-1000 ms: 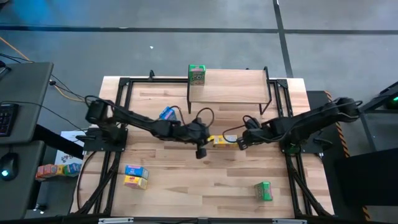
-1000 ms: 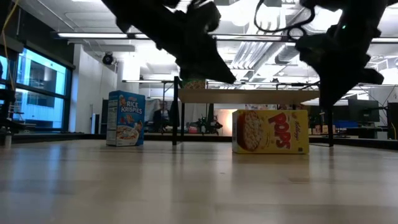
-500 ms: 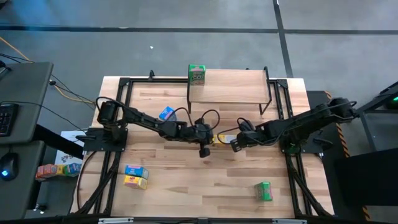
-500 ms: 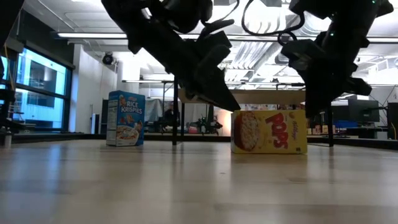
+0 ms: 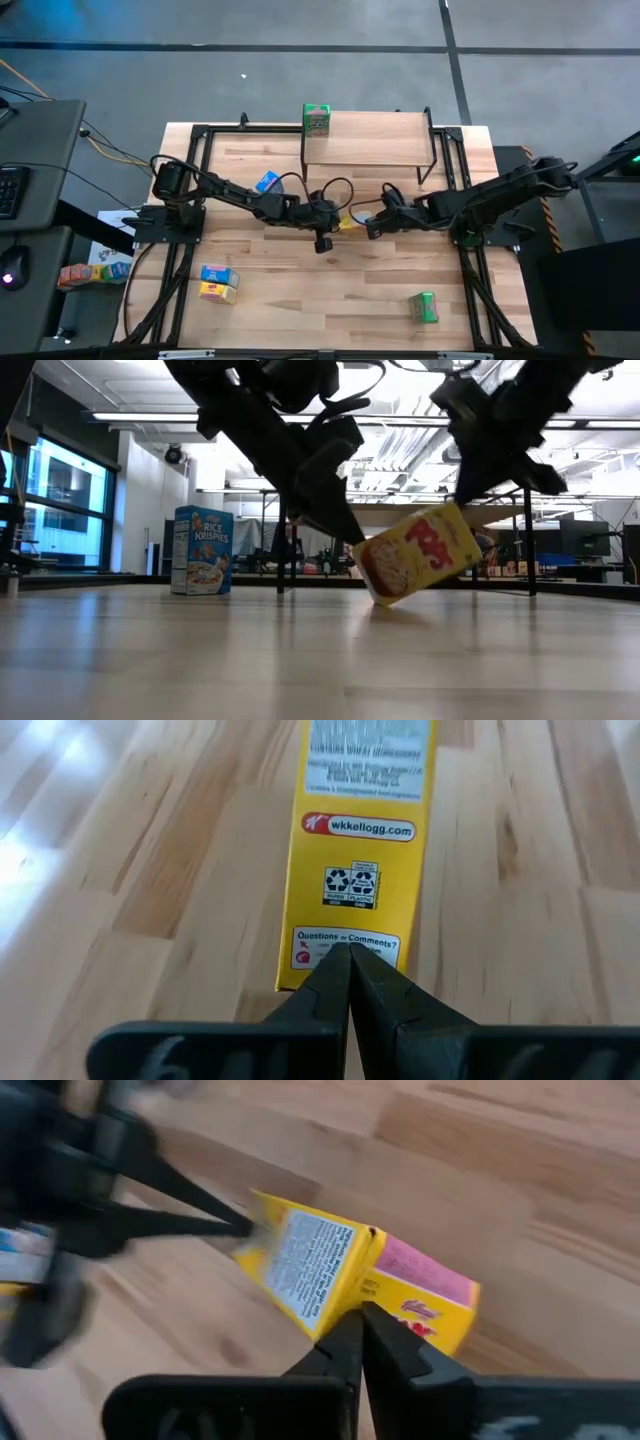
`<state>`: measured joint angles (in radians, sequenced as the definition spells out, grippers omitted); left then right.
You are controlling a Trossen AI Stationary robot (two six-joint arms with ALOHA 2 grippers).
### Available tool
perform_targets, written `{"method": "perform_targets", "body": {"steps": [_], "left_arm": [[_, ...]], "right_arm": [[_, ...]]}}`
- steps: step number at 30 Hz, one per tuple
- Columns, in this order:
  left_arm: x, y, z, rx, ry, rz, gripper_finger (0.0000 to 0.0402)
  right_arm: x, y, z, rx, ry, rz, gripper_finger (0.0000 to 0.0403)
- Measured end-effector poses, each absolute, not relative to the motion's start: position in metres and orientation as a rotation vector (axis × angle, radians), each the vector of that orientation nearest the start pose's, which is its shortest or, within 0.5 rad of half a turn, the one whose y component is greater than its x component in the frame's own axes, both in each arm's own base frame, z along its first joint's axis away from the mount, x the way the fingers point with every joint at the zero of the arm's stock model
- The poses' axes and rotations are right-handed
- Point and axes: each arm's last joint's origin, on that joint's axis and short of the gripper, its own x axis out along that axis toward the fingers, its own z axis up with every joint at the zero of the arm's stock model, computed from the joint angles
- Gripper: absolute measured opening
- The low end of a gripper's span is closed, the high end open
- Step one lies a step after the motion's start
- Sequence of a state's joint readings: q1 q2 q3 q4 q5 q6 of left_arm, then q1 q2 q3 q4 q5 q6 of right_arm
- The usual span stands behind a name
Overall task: Stack cereal on shelf
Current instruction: Put the right yellow cereal box on the shelf
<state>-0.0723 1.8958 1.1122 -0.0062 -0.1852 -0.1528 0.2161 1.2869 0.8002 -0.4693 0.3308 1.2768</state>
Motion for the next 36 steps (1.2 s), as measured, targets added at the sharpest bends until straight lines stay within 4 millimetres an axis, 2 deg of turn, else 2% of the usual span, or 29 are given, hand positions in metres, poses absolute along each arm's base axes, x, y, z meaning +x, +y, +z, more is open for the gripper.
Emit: {"method": "perform_targets", "body": {"steps": [7, 17, 23, 27, 31, 33, 36], "left_arm": [[0.379, -0.022, 0.144, -0.032, 0.883, 0.162, 0.0], [0.377, -0.023, 0.146, -0.034, 0.909, 0.152, 0.0], [0.358, -0.019, 0.146, -0.032, 1.083, 0.177, 0.0], [0.34, -0.017, 0.159, -0.05, 1.082, 0.199, 0.0], [0.313, -0.014, 0.183, -0.09, 0.99, 0.263, 0.0], [0.297, -0.012, 0.199, -0.1, 0.92, 0.297, 0.0], [0.272, -0.01, 0.222, -0.139, 0.794, 0.321, 0.0]], "right_arm": [[0.251, 0.045, 0.229, 0.909, 0.614, -0.599, 0.0], [0.256, 0.043, 0.234, 0.882, 0.52, -0.601, 0.0], [0.258, 0.032, 0.25, 0.823, 0.457, -0.557, 0.0], [0.261, 0.018, 0.266, 0.77, 0.427, -0.531, 0.0], [0.268, 0.007, 0.289, 0.644, 0.43, -0.381, 0.0012], [0.271, 0.002, 0.303, 0.618, 0.41, -0.34, 0.0034], [0.278, -0.003, 0.323, 0.547, 0.398, -0.288, 0.0088]]}}
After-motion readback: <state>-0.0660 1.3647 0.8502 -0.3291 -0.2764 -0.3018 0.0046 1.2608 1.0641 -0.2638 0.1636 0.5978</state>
